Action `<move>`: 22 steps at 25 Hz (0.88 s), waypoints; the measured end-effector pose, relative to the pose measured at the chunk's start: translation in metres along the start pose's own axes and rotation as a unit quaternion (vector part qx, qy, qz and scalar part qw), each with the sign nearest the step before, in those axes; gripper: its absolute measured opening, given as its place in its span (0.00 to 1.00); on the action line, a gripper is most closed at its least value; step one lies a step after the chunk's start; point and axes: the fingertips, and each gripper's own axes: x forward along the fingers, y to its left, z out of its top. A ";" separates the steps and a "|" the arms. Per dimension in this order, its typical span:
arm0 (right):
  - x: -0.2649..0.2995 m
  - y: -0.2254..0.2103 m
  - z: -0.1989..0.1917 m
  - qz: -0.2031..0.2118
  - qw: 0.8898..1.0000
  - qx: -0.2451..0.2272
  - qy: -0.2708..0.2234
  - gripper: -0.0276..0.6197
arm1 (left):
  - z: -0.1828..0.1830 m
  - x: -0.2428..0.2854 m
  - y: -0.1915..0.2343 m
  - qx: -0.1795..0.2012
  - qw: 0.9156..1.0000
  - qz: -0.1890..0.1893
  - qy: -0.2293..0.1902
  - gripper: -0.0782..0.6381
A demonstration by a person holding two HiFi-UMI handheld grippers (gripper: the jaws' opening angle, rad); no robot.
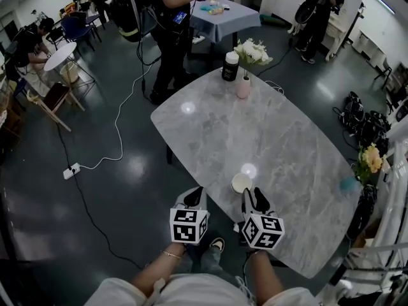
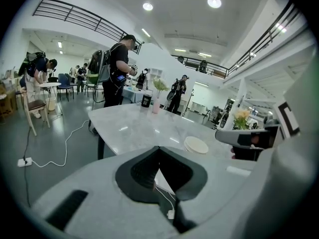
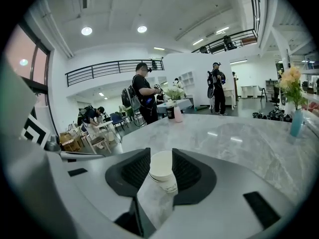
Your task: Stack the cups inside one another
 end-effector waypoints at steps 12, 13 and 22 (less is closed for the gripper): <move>-0.028 -0.008 0.015 -0.042 0.999 0.002 -0.015 0.07 | 0.022 -0.015 -0.014 0.018 0.999 -0.024 -0.031 0.10; -0.030 -0.008 0.016 -0.043 0.999 0.002 -0.016 0.07 | 0.024 -0.016 -0.015 0.021 0.999 -0.026 -0.032 0.10; -0.033 -0.005 0.016 -0.048 0.999 0.009 -0.017 0.07 | 0.035 -0.016 -0.025 0.046 0.997 -0.044 -0.038 0.10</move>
